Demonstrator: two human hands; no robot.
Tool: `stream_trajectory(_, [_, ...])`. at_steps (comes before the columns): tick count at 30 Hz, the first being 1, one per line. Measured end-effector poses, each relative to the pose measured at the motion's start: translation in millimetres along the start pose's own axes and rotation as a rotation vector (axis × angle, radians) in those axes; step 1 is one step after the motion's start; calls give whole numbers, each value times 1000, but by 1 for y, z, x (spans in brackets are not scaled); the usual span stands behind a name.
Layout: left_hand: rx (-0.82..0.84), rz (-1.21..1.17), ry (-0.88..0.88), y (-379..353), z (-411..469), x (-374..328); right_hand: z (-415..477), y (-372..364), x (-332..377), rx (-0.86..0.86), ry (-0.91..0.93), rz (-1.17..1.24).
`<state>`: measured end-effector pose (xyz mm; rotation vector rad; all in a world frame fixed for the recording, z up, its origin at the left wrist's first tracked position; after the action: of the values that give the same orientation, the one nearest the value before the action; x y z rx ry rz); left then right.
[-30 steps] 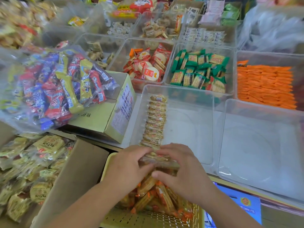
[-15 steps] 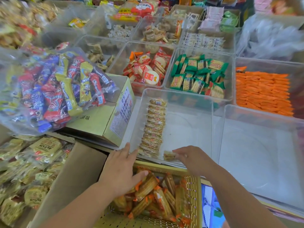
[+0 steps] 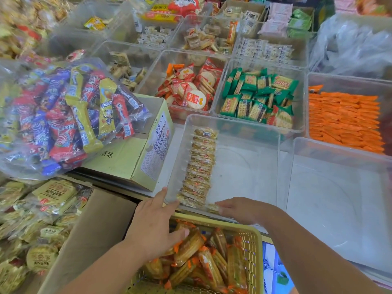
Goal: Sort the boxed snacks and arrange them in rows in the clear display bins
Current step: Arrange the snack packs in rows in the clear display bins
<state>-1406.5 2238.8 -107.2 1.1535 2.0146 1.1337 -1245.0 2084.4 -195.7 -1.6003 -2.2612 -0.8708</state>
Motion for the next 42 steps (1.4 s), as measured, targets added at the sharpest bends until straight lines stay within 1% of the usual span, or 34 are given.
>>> stream_trajectory(3, [-4, -8, 0, 0, 2, 0, 0, -3, 2, 22, -29, 49])
stream_trajectory(6, [-1, -5, -22, 0, 1, -1, -5, 1, 6, -9, -45, 120])
stream_trajectory(9, [-48, -50, -62, 7, -5, -2, -11, 15, 12, -116, -47, 99])
stream_trajectory(12, [-163, -129, -80, 23, -23, 4, -23, 32, 31, -287, -19, 100])
stream_trajectory(15, [-274, -198, -71, 39, -54, 24, -36, 32, 63, -385, 16, 31])
stream_trajectory(17, [-352, -261, -43, 48, -79, 46, -46, 30, 94, -513, 44, -30])
stream_trajectory(18, [-404, -296, -24, 53, -93, 61, -52, 27, 116, -582, 88, -32])
stream_trajectory(20, [-517, -349, 37, 58, -123, 96, -62, 7, 170, -656, 245, -27])
stream_trajectory(23, [-551, -421, 191, 43, -160, 162, -68, -53, 251, -592, 453, -142])
stream_trajectory(24, [-559, -433, 238, 35, -171, 186, -68, -75, 275, -565, 498, -190])
stream_trajectory(26, [-508, -434, 336, 14, -188, 235, -63, -117, 316, -527, 537, -280])
stream_trajectory(28, [-441, -444, 392, -7, -199, 279, -55, -147, 343, -556, 484, -346])
stream_trajectory(30, [-414, -446, 449, -23, -208, 321, -49, -160, 359, -658, 383, -379])
stream_trajectory(32, [-390, -434, 494, -33, -211, 359, -44, -171, 376, -723, 362, -415])
stream_trajectory(33, [-373, -419, 498, -36, -210, 376, -38, -180, 382, -708, 359, -418])
stream_trajectory(36, [-330, -379, 470, -35, -196, 414, -16, -203, 389, -626, 264, -418])
stream_trajectory(38, [-320, -373, 441, -29, -183, 430, -12, -207, 389, -658, 197, -433])
stream_trajectory(42, [-295, -278, 345, -11, -148, 445, -13, -207, 388, -720, 140, -479])
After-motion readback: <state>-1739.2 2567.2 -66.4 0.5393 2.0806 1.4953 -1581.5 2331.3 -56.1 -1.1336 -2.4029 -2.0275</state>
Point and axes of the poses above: each hand's wrist, its own z-axis towards the middle knuckle, its own y-axis out of the back of the hand, x = y × z, the point moved 10 cm from there along z, towards the middle knuckle, and after that the axes turned 7 degrees about z, right-handed, at the moved point
